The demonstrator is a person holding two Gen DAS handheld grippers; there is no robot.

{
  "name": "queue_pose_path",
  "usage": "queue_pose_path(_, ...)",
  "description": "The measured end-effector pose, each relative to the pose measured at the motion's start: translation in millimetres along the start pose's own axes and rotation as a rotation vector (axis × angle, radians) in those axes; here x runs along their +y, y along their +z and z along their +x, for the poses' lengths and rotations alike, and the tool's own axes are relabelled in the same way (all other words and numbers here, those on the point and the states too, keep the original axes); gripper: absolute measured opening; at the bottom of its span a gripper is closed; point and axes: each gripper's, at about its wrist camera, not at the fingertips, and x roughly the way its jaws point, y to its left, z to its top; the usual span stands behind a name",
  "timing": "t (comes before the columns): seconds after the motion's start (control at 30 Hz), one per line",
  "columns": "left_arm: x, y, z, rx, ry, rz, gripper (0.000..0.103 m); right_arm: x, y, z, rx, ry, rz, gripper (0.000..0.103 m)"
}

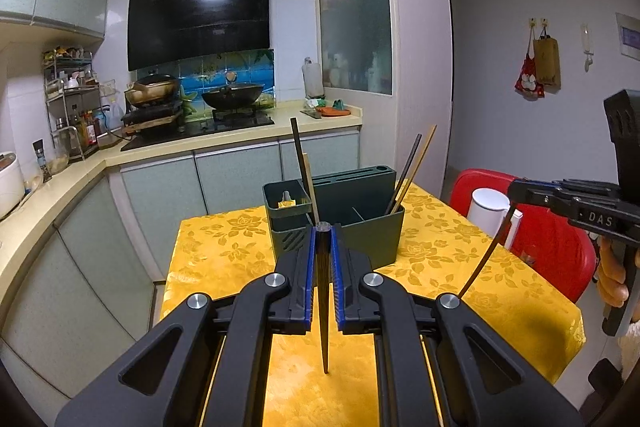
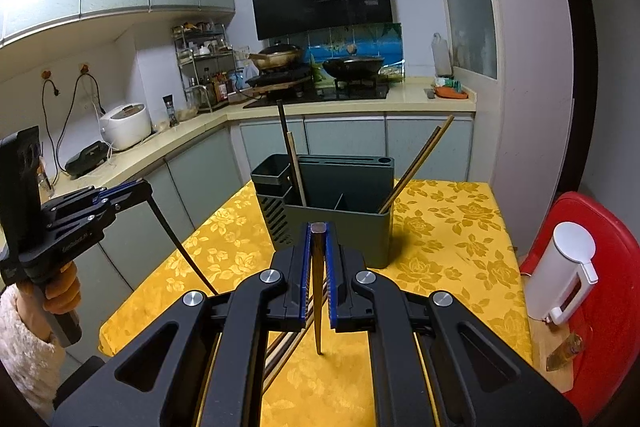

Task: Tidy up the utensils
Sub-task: 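Lift both held chopsticks and lower them into the green holder, then open both tools to release the chopsticks into the holder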

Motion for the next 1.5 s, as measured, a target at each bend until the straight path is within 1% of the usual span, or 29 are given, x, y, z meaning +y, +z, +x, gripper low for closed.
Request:
queue_pose_path(0.1, 2, 10, 6, 0.008, -0.004, 0.008, 0.007, -2, 15, 5, 0.0, -0.014, -0.009, 0.007)
queue_pose_path(0.27, 7, 31, 22, 0.031, -0.012, -0.012, 0.007, -11, 44, 14, 0.007, -0.027, 0.002, 0.007)
queue_pose_path(0.37, 9, 46, 35, 0.057, -0.012, -0.031, 0.007, -17, 61, 21, 0.012, -0.036, 0.01, 0.007)
queue_pose_path(0.47, 8, 62, 43, 0.059, -0.006, -0.03, 0.007, -20, 75, 26, 0.011, -0.04, 0.015, 0.007)
queue_pose_path(0.57, 7, 81, 50, 0.044, -0.004, -0.024, 0.007, -22, 90, 32, -0.001, -0.054, 0.011, 0.007)
queue_pose_path(0.73, 0, 114, 61, 0.005, 0.021, -0.008, 0.007, -27, 114, 41, -0.031, -0.073, 0.017, 0.007)
queue_pose_path(0.87, -6, 142, 73, -0.034, 0.03, -0.006, 0.007, -33, 136, 48, -0.063, -0.086, 0.031, 0.007)
queue_pose_path(1.0, -6, 162, 89, -0.055, 0.045, -0.022, 0.007, -36, 151, 56, -0.085, -0.099, 0.037, 0.007)
queue_pose_path(1.1, -6, 167, 104, -0.054, 0.05, -0.045, 0.007, -39, 156, 68, -0.09, -0.125, 0.037, 0.007)
queue_pose_path(1.27, -6, 162, 133, -0.024, 0.068, -0.055, 0.007, -46, 159, 83, -0.082, -0.142, 0.055, 0.007)
queue_pose_path(1.37, -4, 157, 146, -0.004, 0.065, -0.07, 0.007, -46, 156, 93, -0.053, -0.142, 0.055, 0.007)
queue_pose_path(1.5, -4, 143, 159, 0.031, 0.065, -0.07, 0.007, -44, 146, 113, 0.019, -0.143, 0.044, 0.007)
